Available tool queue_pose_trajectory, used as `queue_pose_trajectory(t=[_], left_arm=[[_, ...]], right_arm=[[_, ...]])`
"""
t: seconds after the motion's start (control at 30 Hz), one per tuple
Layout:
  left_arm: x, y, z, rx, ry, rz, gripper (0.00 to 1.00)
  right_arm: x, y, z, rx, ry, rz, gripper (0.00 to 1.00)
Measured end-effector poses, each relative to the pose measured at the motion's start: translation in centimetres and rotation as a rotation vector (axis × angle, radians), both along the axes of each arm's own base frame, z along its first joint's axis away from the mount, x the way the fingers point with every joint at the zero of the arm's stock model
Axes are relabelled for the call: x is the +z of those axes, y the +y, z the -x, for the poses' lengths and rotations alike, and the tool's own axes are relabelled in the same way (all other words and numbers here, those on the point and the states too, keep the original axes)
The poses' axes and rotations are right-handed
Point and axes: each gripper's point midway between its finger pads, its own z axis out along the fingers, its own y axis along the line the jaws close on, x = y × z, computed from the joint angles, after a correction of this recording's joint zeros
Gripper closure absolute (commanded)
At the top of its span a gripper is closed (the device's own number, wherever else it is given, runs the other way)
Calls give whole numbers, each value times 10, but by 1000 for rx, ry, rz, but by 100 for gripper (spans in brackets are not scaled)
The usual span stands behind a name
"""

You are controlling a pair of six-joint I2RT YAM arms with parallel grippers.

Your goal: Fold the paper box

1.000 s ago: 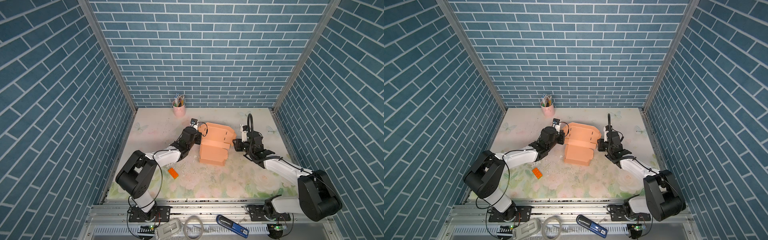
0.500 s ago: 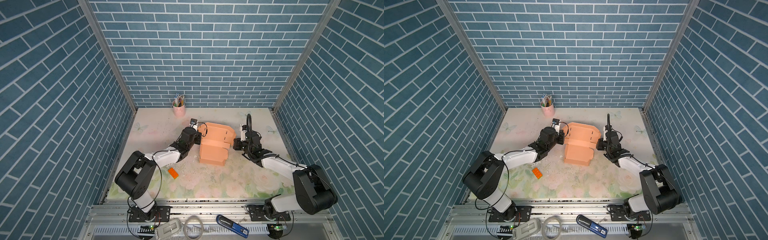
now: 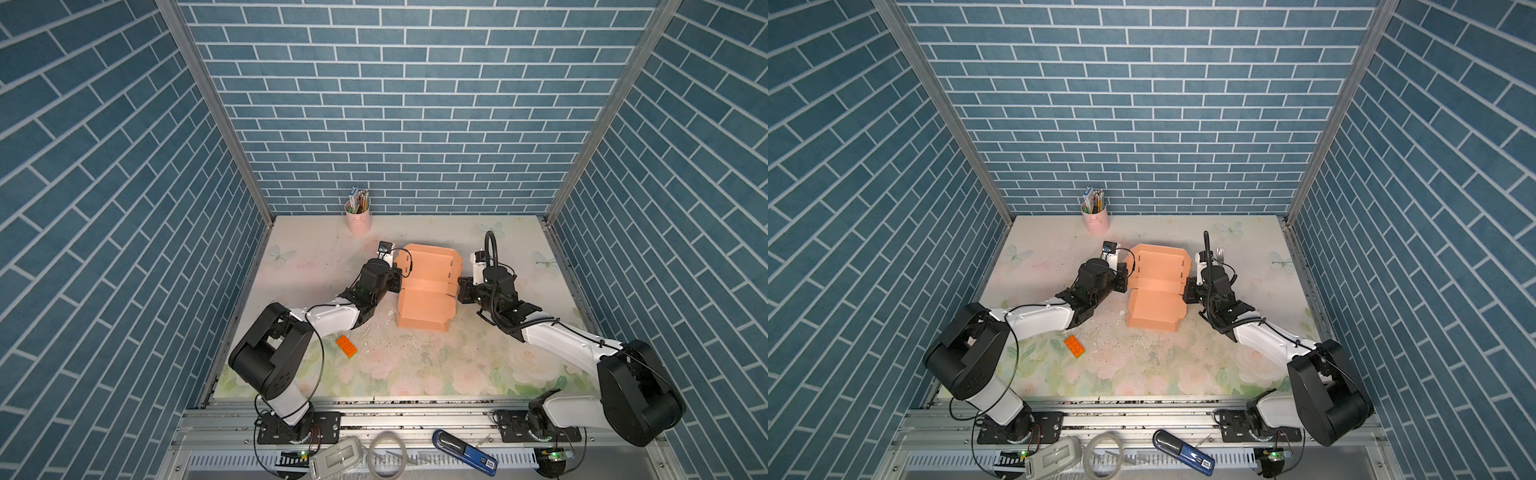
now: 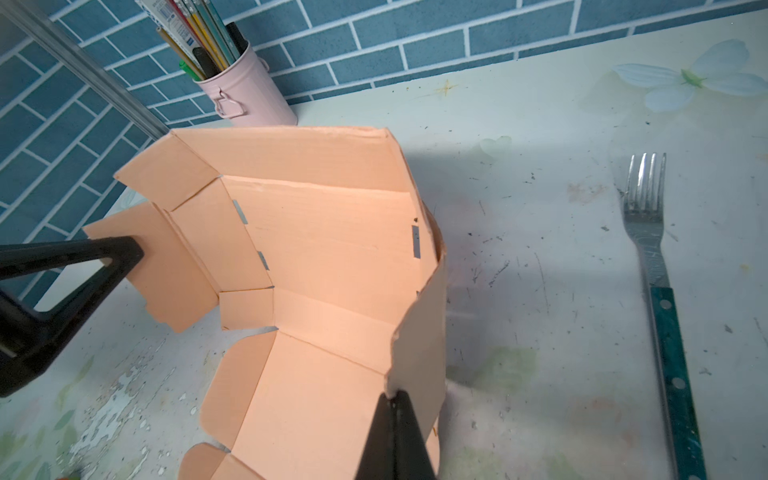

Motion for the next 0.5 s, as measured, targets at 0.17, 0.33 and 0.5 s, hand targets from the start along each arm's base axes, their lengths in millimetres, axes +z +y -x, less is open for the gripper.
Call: queue_pose_trajectory(t=[0.17, 0.33, 0.5], left_arm=[[-6, 4, 13, -23, -21, 25, 99], [-13, 6, 25, -52, -41, 45, 99], [-14, 6, 31, -74, -68, 65, 99]], right_arm=[[-12, -4, 13, 10, 21, 9, 100], [-12, -7, 20, 24, 10, 16, 100], [-14, -7, 24, 49, 1, 25, 100]])
